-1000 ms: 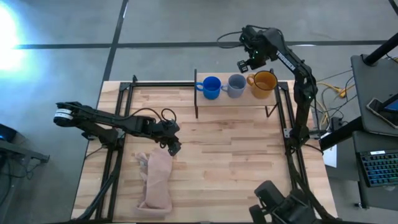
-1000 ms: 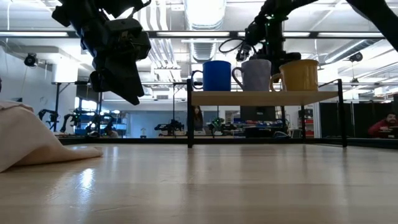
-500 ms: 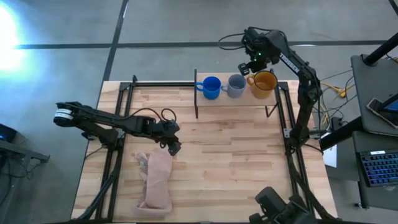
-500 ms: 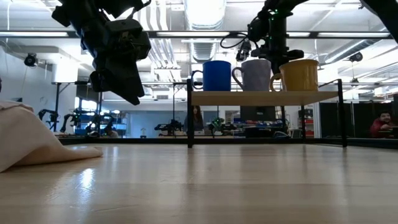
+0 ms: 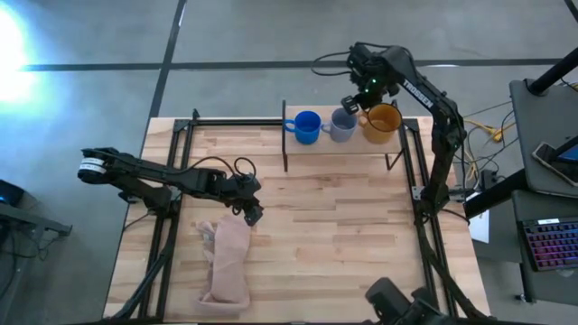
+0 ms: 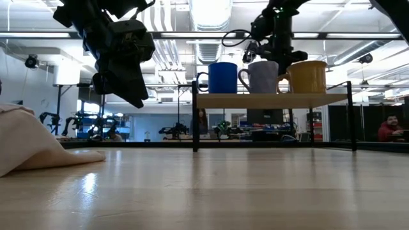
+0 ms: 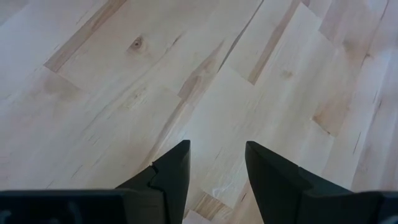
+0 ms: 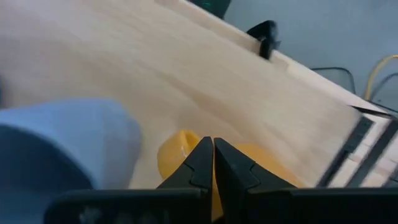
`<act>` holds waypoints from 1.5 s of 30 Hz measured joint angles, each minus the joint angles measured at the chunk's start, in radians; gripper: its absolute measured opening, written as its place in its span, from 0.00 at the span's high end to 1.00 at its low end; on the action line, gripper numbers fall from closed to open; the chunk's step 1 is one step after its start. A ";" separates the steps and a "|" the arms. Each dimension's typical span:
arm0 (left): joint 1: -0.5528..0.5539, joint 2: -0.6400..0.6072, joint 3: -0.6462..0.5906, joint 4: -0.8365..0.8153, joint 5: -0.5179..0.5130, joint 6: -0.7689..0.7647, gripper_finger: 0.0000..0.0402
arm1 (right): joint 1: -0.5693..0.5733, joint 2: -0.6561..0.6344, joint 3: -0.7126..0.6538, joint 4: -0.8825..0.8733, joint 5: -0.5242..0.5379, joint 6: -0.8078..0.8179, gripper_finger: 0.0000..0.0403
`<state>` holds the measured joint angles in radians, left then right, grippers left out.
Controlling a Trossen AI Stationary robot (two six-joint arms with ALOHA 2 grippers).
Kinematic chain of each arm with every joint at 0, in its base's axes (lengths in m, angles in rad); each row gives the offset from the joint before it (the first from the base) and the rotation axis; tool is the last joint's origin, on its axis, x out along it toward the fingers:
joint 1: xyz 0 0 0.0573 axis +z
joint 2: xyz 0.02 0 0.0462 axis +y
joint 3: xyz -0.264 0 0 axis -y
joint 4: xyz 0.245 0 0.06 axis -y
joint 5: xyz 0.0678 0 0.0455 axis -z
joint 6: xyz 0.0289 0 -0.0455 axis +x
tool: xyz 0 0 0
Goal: Stack small to large cups/mugs on shelf
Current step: Put the brown mug on the shelf
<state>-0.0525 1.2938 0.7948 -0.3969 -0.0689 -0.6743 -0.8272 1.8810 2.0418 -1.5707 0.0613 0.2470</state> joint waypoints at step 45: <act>0.000 0.000 -0.004 0.001 0.000 0.010 0.65 | 0.035 -0.092 -0.046 0.003 0.099 0.051 0.98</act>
<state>-0.0525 1.2938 0.7910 -0.3962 -0.0685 -0.6643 -0.7921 1.7885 1.9957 -1.5681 0.1598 0.2980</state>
